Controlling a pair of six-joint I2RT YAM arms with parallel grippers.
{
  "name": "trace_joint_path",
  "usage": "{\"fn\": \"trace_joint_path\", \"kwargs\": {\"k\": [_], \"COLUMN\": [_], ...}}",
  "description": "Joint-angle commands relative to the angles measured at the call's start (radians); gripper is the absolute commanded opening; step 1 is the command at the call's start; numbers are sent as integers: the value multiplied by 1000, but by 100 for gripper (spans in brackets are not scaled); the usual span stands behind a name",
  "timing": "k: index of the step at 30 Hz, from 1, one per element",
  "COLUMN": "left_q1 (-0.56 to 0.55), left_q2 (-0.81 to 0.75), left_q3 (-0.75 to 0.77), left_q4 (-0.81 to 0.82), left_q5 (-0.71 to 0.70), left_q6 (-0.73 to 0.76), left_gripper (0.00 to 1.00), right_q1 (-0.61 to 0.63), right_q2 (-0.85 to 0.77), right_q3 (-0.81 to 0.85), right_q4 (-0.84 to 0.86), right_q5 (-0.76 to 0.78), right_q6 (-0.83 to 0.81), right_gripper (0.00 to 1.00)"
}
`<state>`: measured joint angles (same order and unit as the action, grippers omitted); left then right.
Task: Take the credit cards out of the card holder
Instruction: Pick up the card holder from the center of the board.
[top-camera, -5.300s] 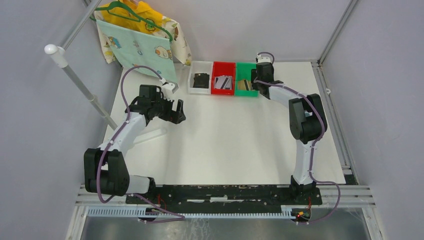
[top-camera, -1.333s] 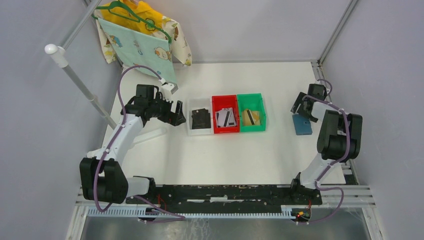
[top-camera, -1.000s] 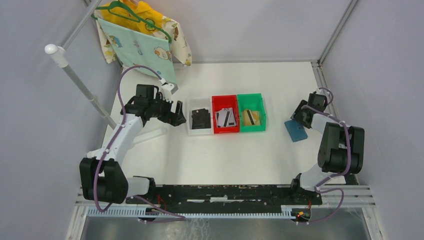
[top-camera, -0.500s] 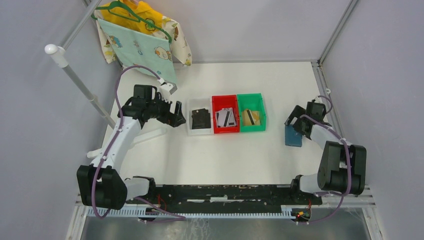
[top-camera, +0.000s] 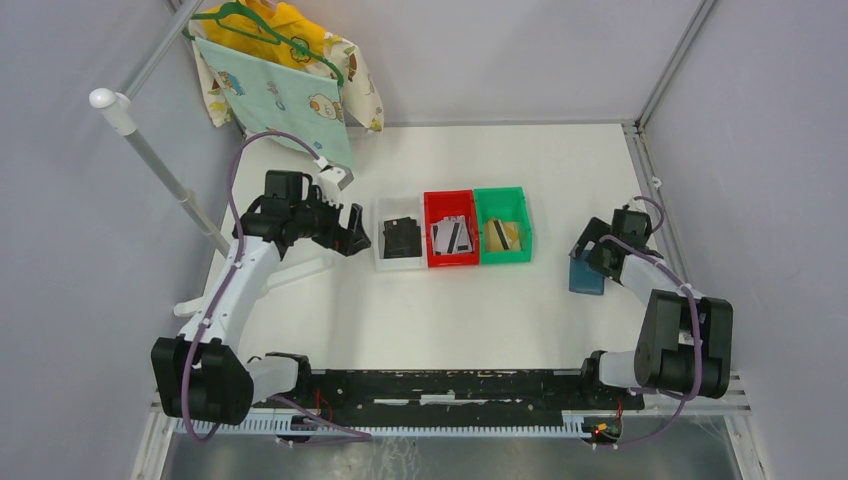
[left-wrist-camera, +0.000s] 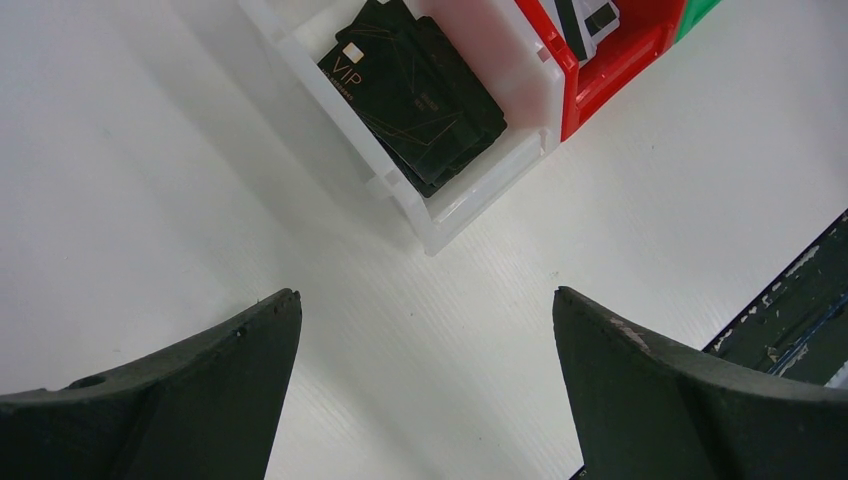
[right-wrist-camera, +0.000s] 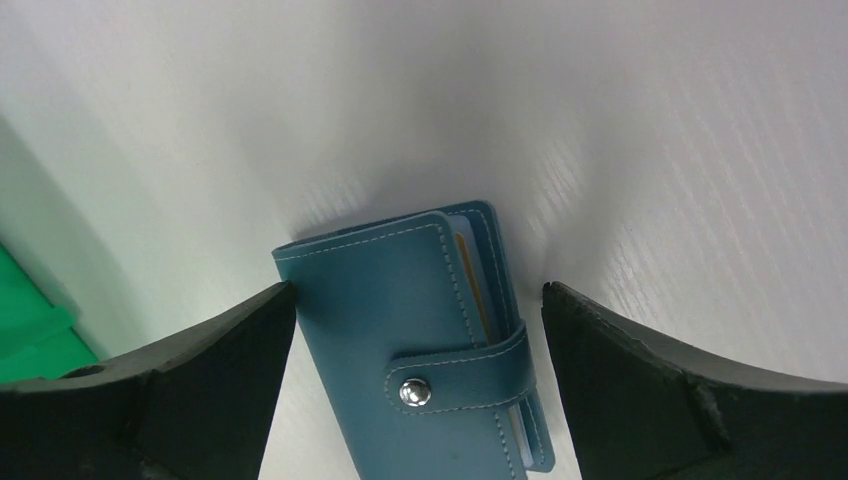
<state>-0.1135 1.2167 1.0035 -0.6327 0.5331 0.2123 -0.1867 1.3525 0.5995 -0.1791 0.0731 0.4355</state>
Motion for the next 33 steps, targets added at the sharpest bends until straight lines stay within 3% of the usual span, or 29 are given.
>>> {"fn": "trace_joint_path", "kwargs": {"k": [1, 21, 27, 33], "left_q1": [-2, -1, -2, -2], "left_q2": [-40, -27, -32, -32], "left_q3": [23, 49, 60, 81], "left_q4": [7, 7, -6, -28], "left_q5": [11, 25, 25, 43], "left_q6": [57, 43, 48, 48], "left_gripper": [100, 100, 100, 100], "right_q1": [10, 156, 181, 182], "right_q2": [-23, 33, 74, -12], "right_q3": [-23, -34, 2, 13], "right_q4": [13, -38, -78, -58], "right_q5": [-30, 117, 185, 114], "right_q6": [-60, -113, -96, -57], "right_gripper": [98, 98, 83, 73]}}
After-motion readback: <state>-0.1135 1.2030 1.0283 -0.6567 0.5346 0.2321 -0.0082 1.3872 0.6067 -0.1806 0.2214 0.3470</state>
